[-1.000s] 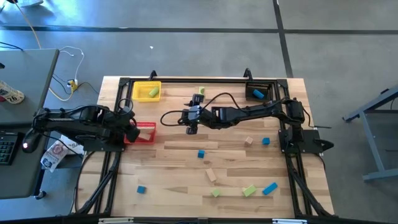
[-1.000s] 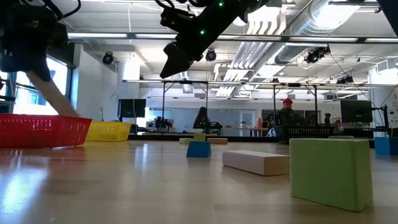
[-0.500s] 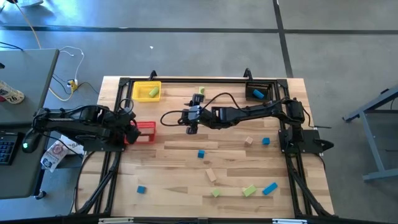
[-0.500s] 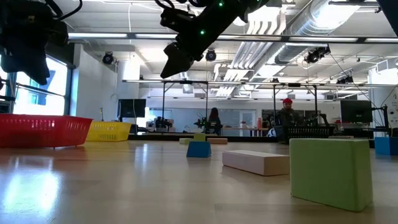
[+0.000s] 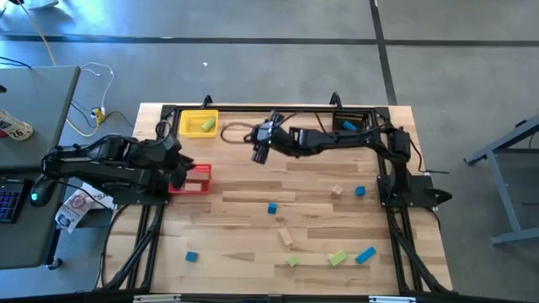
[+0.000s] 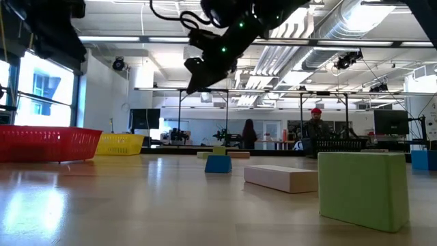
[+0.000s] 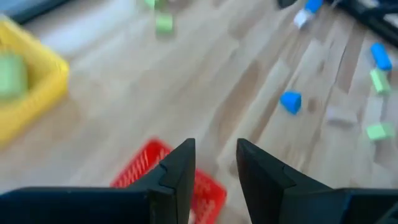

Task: Sort & place blocks by color
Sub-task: Put the green block into the yellow bin

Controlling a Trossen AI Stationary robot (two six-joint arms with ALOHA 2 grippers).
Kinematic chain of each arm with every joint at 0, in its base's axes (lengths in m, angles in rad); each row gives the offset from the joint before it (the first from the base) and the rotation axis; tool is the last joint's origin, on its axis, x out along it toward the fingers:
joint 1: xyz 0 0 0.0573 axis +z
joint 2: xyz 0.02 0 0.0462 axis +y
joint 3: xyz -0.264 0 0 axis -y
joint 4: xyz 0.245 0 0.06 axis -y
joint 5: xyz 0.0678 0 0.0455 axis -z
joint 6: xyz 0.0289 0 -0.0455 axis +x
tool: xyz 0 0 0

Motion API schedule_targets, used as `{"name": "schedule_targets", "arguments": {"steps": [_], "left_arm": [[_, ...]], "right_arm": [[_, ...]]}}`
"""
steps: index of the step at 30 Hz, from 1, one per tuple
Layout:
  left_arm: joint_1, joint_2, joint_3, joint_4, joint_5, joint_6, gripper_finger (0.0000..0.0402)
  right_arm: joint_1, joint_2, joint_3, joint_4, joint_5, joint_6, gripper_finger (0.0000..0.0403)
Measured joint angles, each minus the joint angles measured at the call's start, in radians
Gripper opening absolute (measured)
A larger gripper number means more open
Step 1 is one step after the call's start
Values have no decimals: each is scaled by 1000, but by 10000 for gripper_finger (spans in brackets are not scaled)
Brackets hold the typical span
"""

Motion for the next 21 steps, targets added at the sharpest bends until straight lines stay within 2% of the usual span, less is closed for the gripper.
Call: {"name": "schedule_targets", "arguments": {"steps": [6,12,21], "left_arm": [[0,5,0,106,-88,118,102],[0,5,0,166,-134,191,102],[0,5,0,178,-150,236,102]], "right_arm": [[-97,0,0,32,-69,137,229],[-186,0,71,21,-171,219,229],[-287,0,215,-134,-230,415,229]]}}
